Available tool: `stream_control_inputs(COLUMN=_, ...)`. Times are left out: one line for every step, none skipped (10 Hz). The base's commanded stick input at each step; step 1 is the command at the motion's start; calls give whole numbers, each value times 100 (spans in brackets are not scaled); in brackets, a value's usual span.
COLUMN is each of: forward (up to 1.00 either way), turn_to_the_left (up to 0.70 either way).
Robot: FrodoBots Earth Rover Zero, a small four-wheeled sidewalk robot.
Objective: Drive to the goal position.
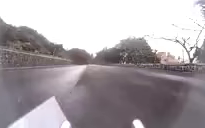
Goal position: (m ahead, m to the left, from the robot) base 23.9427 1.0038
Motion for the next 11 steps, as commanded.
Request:
stream_control_inputs(forward=100, turn_to_the_left=0)
stream_control_inputs(forward=100, turn_to_the_left=0)
stream_control_inputs(forward=100, turn_to_the_left=0)
stream_control_inputs(forward=100, turn_to_the_left=0)
stream_control_inputs(forward=100, turn_to_the_left=0)
stream_control_inputs(forward=100, turn_to_the_left=0)
stream_control_inputs(forward=100, turn_to_the_left=0)
stream_control_inputs(forward=100, turn_to_the_left=0)
stream_control_inputs(forward=100, turn_to_the_left=0)
stream_control_inputs(forward=100, turn_to_the_left=0)
stream_control_inputs(forward=100, turn_to_the_left=0)
